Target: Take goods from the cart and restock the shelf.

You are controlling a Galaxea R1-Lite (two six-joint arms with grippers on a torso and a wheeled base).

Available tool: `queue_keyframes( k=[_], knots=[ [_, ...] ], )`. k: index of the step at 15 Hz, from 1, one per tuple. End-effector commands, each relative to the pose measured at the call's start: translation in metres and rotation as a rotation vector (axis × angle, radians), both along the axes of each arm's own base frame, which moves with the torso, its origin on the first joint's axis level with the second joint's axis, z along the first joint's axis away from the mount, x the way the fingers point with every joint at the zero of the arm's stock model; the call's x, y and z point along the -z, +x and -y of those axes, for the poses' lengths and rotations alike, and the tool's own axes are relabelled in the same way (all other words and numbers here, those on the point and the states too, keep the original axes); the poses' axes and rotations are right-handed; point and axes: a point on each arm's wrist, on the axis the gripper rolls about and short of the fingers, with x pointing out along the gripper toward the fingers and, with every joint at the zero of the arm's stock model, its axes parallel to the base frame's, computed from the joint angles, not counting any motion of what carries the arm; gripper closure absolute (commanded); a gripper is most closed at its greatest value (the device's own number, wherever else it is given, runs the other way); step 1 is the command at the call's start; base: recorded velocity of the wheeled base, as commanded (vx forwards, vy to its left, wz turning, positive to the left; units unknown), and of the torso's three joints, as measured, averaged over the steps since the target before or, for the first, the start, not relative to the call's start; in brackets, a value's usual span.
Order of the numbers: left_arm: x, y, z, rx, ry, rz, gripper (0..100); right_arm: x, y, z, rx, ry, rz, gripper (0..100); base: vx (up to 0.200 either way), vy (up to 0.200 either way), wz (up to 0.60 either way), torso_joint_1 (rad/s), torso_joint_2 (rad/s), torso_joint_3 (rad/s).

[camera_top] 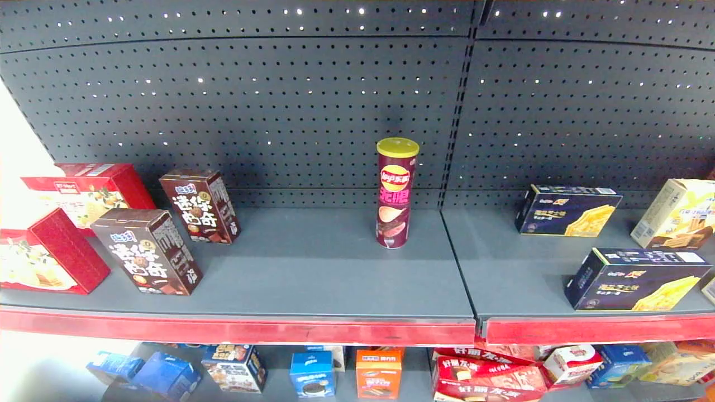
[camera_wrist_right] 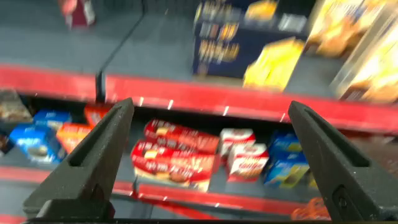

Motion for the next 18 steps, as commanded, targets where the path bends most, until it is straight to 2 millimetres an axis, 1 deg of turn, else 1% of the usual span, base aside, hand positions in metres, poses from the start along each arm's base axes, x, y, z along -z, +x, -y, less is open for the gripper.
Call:
queue_keyframes(
  k=[1,4,6,7,8,9,10,11,12,14,15,18],
  knots=[
    [0.000,0.000,0.000,0.002,0.001,-0.002,0,-0.033,0.011,0.001,0.067,-0.009,-0.030,0,0.000,0.000,0.00,0.000,0.00,0.000],
    [0.000,0.000,0.000,0.000,0.000,-0.002,0,-0.028,0.009,0.001,0.081,-0.018,-0.033,0,0.000,0.000,0.00,0.000,0.00,0.000],
    [0.000,0.000,0.000,-0.001,0.000,0.000,0,-0.024,0.003,0.001,0.084,-0.049,-0.010,0,0.000,0.000,0.00,0.000,0.00,0.000],
    [0.000,0.000,0.000,-0.001,0.000,0.000,0,-0.024,0.003,0.001,0.084,-0.049,-0.010,0,0.000,0.000,0.00,0.000,0.00,0.000],
    [0.000,0.000,0.000,0.000,0.000,-0.002,0,-0.008,-0.008,0.001,0.071,-0.095,-0.024,0,0.000,0.000,0.00,0.000,0.00,0.000],
    [0.000,0.000,0.000,0.000,0.000,0.000,0,-0.006,-0.012,0.001,0.068,-0.095,-0.042,0,0.000,0.000,0.00,0.000,0.00,0.000],
    [0.000,0.000,0.000,0.000,0.000,0.000,0,-0.006,-0.012,0.001,0.068,-0.095,-0.042,0,0.000,0.000,0.00,0.000,0.00,0.000],
    [0.000,0.000,0.000,-0.001,0.000,-0.002,0,-0.013,-0.021,0.000,0.070,-0.098,-0.044,0,0.000,0.000,0.00,0.000,0.00,0.000],
    [0.000,0.000,0.000,-0.001,0.000,0.000,0,-0.013,-0.021,0.000,0.070,-0.099,-0.042,0,0.000,0.000,0.00,0.000,0.00,0.000],
    [0.000,0.000,0.000,-0.001,0.000,0.000,0,-0.017,-0.026,-0.001,0.132,-0.090,-0.098,0,0.000,0.000,0.00,0.000,0.00,0.000],
    [0.000,0.000,0.000,-0.001,0.000,-0.002,0,-0.016,-0.028,-0.001,0.138,-0.077,-0.130,0,0.000,0.000,-0.60,0.002,0.00,0.007],
    [0.000,0.000,0.000,-0.001,0.000,-0.002,0,-0.011,-0.028,-0.001,0.132,-0.070,-0.148,0,0.000,0.000,-0.60,-0.084,0.17,0.095]
  ],
)
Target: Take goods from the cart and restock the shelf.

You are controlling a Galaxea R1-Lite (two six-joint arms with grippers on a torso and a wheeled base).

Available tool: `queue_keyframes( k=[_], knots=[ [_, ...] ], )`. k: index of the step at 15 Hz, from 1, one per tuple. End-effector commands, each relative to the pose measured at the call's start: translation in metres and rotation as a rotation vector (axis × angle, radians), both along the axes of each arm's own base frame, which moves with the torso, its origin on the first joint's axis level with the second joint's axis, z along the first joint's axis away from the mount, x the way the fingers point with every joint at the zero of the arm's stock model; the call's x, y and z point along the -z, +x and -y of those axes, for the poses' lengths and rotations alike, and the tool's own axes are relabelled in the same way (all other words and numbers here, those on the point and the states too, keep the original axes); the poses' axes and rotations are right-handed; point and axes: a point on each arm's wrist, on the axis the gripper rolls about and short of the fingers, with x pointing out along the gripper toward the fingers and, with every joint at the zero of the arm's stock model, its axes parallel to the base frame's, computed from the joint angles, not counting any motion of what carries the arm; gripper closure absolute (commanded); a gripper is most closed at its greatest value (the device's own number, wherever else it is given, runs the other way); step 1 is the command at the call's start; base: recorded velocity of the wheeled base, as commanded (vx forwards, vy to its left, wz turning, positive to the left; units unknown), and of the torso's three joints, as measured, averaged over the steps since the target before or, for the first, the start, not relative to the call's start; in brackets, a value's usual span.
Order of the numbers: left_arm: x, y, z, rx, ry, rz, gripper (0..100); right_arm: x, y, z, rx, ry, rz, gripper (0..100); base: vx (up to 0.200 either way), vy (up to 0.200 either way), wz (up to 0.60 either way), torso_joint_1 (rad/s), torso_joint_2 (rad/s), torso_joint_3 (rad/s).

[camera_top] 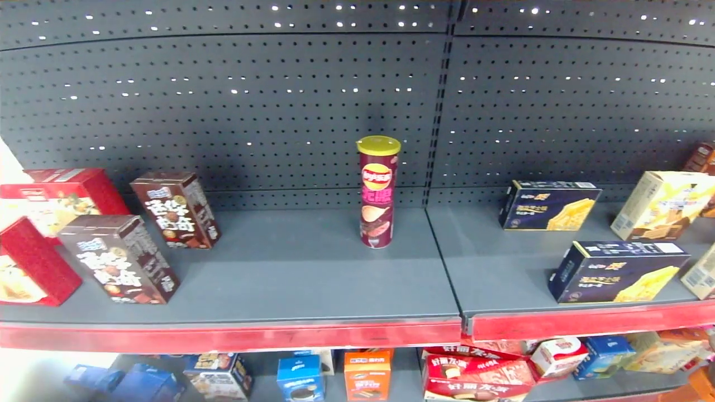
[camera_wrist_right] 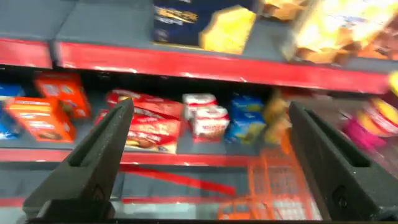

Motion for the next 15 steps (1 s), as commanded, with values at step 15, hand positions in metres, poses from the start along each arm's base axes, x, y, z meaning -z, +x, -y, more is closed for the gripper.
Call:
queue_keyframes(
  k=[15],
  knots=[
    [-0.0003,0.0001,0.0000,-0.002,0.000,0.000,0,0.0033,-0.0030,-0.0002,0.011,0.088,0.005,0,0.000,0.000,-0.40,0.001,0.01,0.004]
  ],
)
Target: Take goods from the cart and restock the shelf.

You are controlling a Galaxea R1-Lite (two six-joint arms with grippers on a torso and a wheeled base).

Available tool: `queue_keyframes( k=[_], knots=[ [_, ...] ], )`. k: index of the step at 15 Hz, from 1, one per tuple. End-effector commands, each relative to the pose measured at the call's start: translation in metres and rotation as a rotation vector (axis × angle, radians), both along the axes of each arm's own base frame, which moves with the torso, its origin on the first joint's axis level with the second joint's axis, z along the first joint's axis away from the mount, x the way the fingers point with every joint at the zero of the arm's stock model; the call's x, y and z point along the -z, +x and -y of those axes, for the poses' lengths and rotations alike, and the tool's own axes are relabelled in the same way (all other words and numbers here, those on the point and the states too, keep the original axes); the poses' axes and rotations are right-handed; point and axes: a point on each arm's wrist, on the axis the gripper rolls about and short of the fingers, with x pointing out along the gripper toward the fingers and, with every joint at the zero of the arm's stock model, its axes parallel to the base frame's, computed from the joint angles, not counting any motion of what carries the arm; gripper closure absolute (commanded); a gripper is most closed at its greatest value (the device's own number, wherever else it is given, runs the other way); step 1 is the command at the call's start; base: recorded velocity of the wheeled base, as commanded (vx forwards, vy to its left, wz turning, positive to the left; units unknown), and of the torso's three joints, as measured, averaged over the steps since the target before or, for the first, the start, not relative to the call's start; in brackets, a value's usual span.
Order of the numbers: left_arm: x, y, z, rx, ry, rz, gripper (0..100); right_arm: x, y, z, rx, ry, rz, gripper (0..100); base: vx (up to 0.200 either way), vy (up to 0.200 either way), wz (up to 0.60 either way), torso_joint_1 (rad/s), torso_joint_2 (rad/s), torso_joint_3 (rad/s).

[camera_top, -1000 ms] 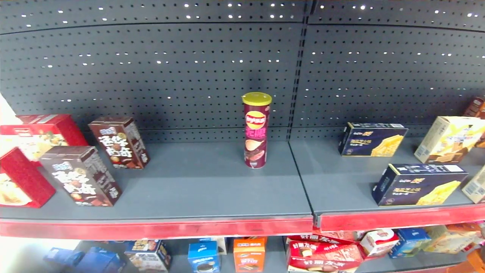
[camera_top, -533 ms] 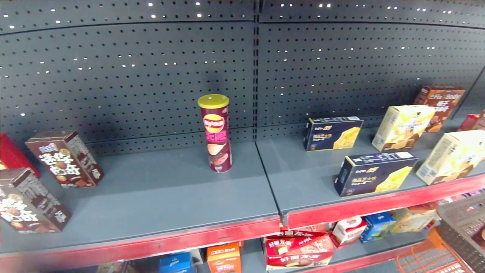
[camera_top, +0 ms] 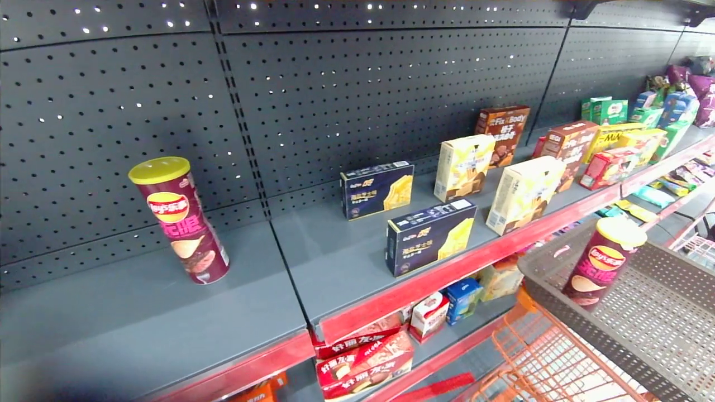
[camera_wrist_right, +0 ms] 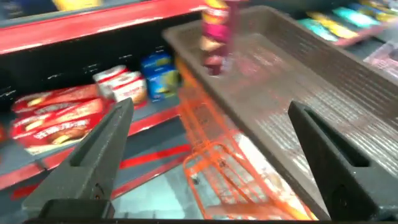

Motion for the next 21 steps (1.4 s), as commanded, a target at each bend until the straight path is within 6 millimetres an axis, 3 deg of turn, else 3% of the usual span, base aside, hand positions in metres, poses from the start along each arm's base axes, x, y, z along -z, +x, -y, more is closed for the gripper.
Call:
queue_keyframes(
  k=[1,14,19,21],
  knots=[
    [0.0003,0.0001,0.0000,-0.001,0.000,-0.002,0,-0.0008,0.0000,0.0000,0.000,0.000,0.001,0,0.000,0.000,0.00,0.000,0.00,0.000],
    [-0.0001,0.0000,0.0000,-0.001,0.000,0.000,0,0.0052,0.0029,0.0002,-0.002,0.012,-0.019,0,0.000,0.000,0.00,0.052,-0.12,-0.058],
    [-0.0001,0.0000,0.0000,-0.001,0.000,0.000,0,0.0056,0.0030,0.0001,-0.009,0.015,-0.021,0,0.000,0.000,-0.60,0.004,-0.01,-0.006],
    [-0.0001,0.0000,0.0000,-0.001,0.000,0.000,0,0.0060,0.0032,0.0001,-0.008,0.015,-0.022,0,0.000,0.000,0.00,0.000,0.00,0.000]
  ],
)
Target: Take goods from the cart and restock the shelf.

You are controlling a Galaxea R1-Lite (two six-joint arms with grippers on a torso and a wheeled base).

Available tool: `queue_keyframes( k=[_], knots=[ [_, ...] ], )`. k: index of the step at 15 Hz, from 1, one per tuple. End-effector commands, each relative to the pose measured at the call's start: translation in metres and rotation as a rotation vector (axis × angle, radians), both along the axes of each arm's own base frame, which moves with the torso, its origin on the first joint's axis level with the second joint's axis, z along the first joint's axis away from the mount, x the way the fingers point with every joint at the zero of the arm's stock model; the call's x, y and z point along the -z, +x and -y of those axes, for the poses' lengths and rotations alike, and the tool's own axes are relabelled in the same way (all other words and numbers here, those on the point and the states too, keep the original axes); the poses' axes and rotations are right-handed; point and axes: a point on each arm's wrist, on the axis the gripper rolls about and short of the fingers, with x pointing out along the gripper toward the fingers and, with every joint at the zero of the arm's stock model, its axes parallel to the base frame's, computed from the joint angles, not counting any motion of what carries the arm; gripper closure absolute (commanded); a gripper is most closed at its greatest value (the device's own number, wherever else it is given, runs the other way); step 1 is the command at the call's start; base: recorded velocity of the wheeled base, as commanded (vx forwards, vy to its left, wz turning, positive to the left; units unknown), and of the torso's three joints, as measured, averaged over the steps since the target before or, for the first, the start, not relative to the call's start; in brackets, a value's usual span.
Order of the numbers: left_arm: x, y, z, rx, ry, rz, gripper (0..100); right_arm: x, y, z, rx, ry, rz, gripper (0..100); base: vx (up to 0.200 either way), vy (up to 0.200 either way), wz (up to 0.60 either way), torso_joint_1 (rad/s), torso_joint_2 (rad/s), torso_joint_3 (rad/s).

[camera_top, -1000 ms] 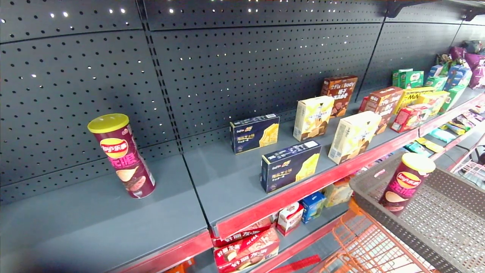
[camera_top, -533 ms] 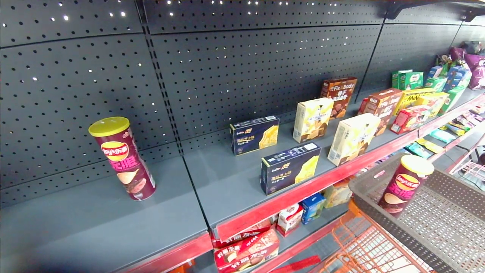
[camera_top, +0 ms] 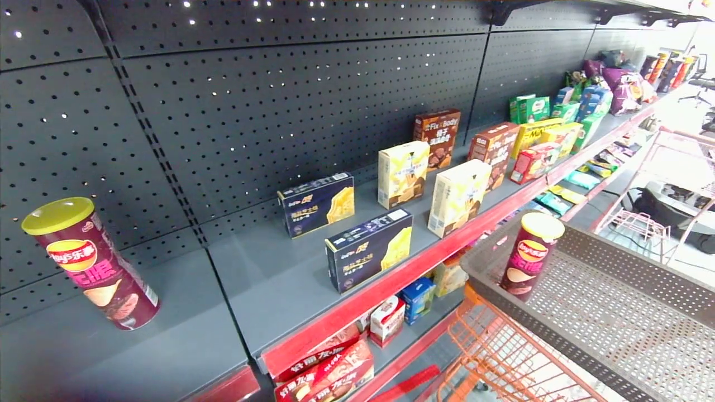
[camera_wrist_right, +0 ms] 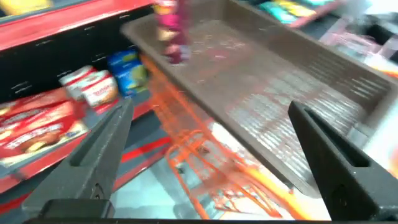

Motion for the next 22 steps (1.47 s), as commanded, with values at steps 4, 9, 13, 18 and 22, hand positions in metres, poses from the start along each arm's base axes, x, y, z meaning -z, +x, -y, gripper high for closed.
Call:
queue_keyframes(
  k=[4,9,13,18,22],
  knots=[
    [0.000,0.000,0.000,-0.001,-0.001,-0.001,0,0.001,0.000,0.000,0.000,0.000,-0.004,0,0.000,0.000,0.00,0.000,0.00,0.000],
    [0.000,0.000,0.000,-0.001,-0.001,-0.001,0,0.001,0.001,0.000,0.004,0.000,-0.006,0,0.000,0.000,-0.60,0.002,0.00,0.005],
    [0.000,0.000,0.000,-0.001,-0.001,-0.001,0,0.002,0.001,0.000,0.004,0.000,-0.012,0,0.000,0.000,-0.15,-0.001,0.00,0.001],
    [0.000,0.000,0.000,-0.001,-0.001,-0.002,0,0.007,0.004,0.000,-0.015,0.003,-0.015,0,0.000,0.000,0.00,0.000,0.00,0.000],
    [0.000,0.000,0.000,-0.001,-0.001,-0.001,0,0.004,0.010,0.000,-0.066,0.065,-0.057,0,0.000,0.000,0.00,0.000,0.00,0.000]
  ],
)
